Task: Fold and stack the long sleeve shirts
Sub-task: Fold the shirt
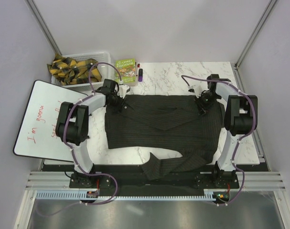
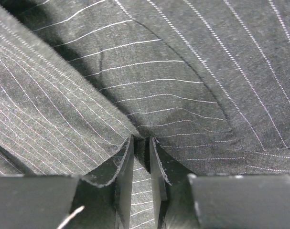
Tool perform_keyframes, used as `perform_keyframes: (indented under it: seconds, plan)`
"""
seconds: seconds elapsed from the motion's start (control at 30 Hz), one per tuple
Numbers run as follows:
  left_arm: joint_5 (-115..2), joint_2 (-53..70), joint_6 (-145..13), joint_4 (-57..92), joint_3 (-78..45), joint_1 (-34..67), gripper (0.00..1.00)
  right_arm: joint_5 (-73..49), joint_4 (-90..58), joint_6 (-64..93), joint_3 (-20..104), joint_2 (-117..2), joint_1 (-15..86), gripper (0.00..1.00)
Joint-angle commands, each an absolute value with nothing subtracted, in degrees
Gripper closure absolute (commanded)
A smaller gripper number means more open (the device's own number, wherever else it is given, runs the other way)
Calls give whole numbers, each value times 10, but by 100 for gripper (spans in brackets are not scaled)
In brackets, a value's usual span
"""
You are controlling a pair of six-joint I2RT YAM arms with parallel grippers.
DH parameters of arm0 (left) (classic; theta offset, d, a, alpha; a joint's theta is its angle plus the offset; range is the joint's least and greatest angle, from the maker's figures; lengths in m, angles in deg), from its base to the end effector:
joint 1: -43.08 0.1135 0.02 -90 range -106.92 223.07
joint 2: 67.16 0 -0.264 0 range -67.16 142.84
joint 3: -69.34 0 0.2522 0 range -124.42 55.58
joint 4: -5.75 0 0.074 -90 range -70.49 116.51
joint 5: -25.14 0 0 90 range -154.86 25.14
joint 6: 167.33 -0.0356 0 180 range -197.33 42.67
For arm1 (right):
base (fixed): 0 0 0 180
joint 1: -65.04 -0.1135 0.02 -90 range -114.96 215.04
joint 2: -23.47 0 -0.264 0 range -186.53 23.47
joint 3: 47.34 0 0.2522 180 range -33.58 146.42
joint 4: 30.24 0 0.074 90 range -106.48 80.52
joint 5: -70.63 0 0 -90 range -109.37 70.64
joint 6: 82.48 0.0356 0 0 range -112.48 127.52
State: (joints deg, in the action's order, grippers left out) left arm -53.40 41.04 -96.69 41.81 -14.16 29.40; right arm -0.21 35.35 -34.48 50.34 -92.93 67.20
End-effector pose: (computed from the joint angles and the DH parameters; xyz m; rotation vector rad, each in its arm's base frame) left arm 0.3722 -0.0979 0.1639 0.8088 2.4864 -0.2282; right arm 0.3871 -0.0029 0.1619 -1.0102 2.7164 0.3991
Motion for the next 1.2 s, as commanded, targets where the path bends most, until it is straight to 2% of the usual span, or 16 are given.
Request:
perform_keyframes:
  seconds: [0.0,0.07,0.17,0.27,0.6,1.03,1.1,1.17]
  plan:
    - [-472,384,-1001,470,-146,301,64,4,368,-345,514,-936,659,73]
    - [-441,346,-1006,473,-146,302,57,25,394,-355,509,-905,660,68]
    - [-417,318,-999,473,-160,302,53,54,420,-355,511,-873,660,61]
    - [-404,337,-990,476,-206,300,50,73,430,-344,536,-870,660,57]
    - [-412,424,-978,496,-292,291,47,90,430,-330,575,-922,655,58]
    - [-439,511,-967,493,-335,287,47,89,410,-338,514,-932,654,58]
    - [-440,513,-966,493,-335,287,49,86,406,-340,510,-932,654,60]
    - [-439,509,-963,492,-334,288,58,84,406,-341,506,-934,654,62]
